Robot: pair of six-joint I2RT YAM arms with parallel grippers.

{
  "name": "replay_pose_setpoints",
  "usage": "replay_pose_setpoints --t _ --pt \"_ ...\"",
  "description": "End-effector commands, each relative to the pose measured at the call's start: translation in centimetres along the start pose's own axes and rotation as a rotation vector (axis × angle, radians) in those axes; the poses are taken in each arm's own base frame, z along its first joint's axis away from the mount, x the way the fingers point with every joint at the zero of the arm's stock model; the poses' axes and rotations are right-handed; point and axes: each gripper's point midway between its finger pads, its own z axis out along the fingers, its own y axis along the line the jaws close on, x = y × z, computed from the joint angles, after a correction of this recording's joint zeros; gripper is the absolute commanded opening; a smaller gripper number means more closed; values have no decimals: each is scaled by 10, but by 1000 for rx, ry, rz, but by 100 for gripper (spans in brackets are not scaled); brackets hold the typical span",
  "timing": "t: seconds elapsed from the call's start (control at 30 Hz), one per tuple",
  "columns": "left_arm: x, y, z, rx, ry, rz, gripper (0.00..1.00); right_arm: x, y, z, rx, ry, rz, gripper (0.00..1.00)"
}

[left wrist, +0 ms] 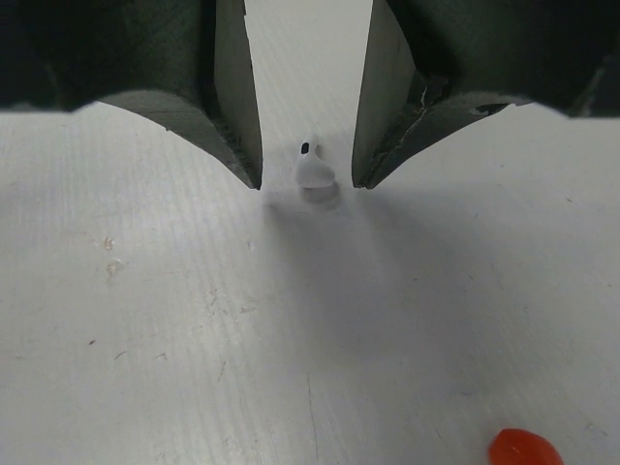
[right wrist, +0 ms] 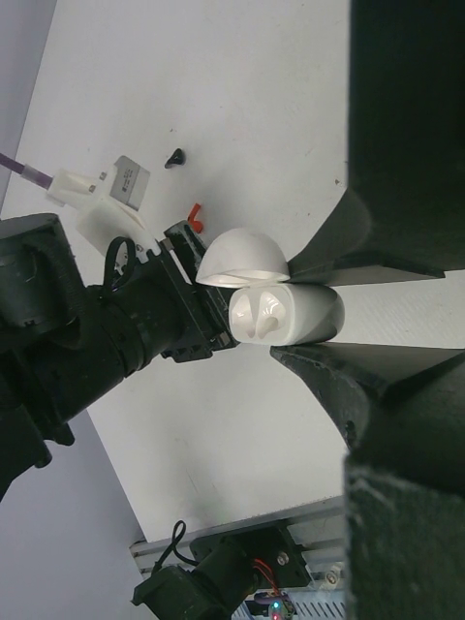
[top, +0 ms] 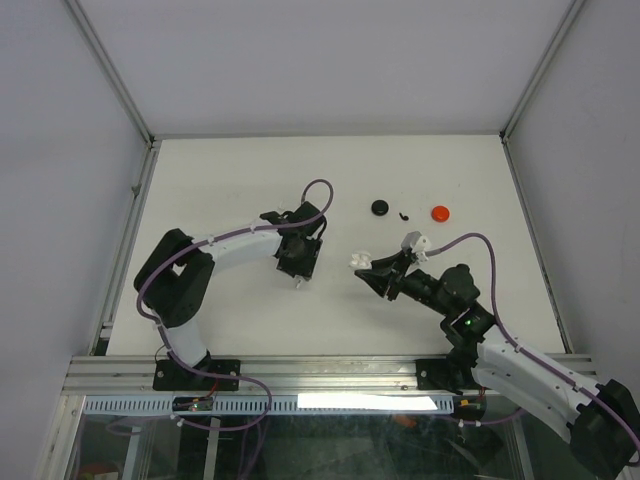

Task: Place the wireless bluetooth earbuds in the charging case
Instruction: Pick up the earbud from the center of the board.

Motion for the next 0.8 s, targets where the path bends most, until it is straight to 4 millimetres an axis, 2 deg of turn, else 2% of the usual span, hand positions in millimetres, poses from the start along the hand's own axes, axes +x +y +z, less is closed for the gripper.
replay_pose_setpoints --t 0.0,0.2,0.77 --pt "-5 -4 -4 -10 10 38 43 -17 2 0 -8 -52 -25 0" --pt "-2 -5 0 -10 47 52 41 -17 2 -1 -7 -53 -26 0" --pt "9 -5 7 -4 116 66 27 -22 4 -2 -9 -60 -33 0"
